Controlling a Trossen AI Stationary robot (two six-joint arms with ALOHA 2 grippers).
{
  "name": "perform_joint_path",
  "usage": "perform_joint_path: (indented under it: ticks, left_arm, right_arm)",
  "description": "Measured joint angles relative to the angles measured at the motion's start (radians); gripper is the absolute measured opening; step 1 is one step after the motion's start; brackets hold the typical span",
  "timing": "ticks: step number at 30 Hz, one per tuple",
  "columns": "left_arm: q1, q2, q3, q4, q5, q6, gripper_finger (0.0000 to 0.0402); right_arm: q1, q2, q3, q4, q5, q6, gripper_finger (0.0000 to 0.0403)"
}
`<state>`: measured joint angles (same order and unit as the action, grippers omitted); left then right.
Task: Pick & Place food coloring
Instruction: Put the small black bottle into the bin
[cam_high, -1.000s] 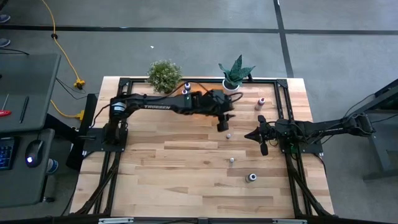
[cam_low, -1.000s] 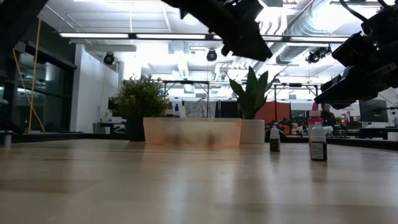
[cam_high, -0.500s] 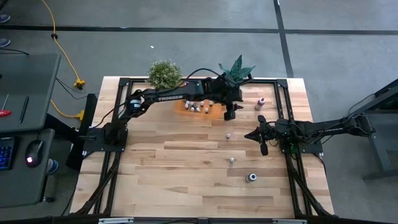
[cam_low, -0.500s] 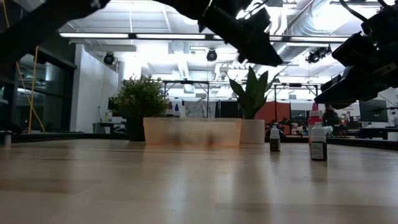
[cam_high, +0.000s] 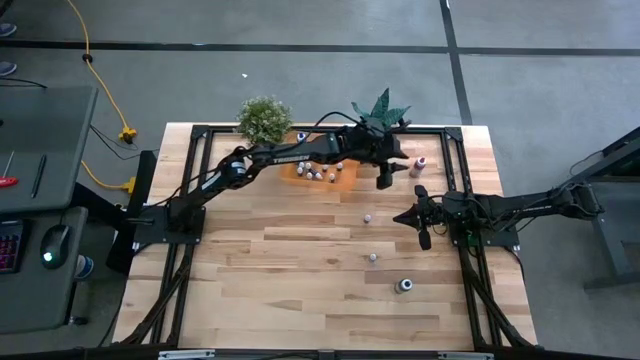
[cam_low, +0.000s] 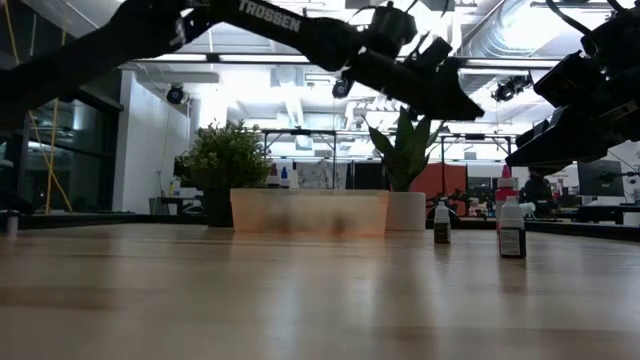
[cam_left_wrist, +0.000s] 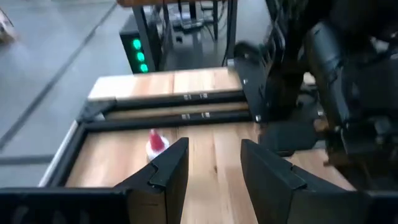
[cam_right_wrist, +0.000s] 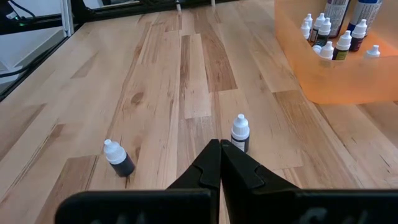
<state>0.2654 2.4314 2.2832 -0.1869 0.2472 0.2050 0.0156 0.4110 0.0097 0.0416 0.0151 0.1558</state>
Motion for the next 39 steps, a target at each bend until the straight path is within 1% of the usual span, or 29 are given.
perform_joint_path:
  ticks: [2, 4, 9, 15, 18, 26, 28, 32, 39]
  left_arm:
    - [0.005, 0.005, -0.002, 0.034, 0.009, -0.024, 0.0143]
    - [0.005, 0.026, 0.003, 0.118, 0.01, -0.03, 0.0143]
    - [0.009, 0.078, 0.009, 0.17, 0.011, -0.056, 0.0143]
    - [0.01, 0.144, 0.066, 0.196, 0.004, -0.025, 0.0143]
    - [0.01, 0.171, 0.073, 0.247, 0.0, -0.026, 0.0143]
    - [0.014, 0.209, 0.073, 0.236, 0.008, -0.029, 0.0143]
    - [0.016, 0.22, 0.076, 0.266, -0.019, -0.014, 0.0143]
    - [0.016, 0.231, 0.073, 0.263, -0.066, -0.009, 0.0143]
    - [0.016, 0.229, 0.073, 0.273, -0.047, -0.01, 0.0143]
  right_arm:
    - [0.0, 0.0, 0.0, -0.001, 0.0, 0.0, 0.0]
    - [0.0, 0.0, 0.0, 0.0, 0.0, 0.0, 0.0]
    - [0.0, 0.0, 0.0, 0.0, 0.0, 0.0, 0.0]
    - [0.0, 0.0, 0.0, 0.0, 0.0, 0.0, 0.0]
    - [0.0, 0.0, 0.0, 0.0, 0.0, 0.0, 0.0]
    - [0.0, 0.0, 0.0, 0.0, 0.0, 0.0, 0.0]
    - [0.0, 0.0, 0.0, 0.0, 0.0, 0.0, 0.0]
    - [0.0, 0.0, 0.0, 0.0, 0.0, 0.0, 0.0]
    - [0.0, 0.0, 0.0, 0.0, 0.0, 0.0, 0.0]
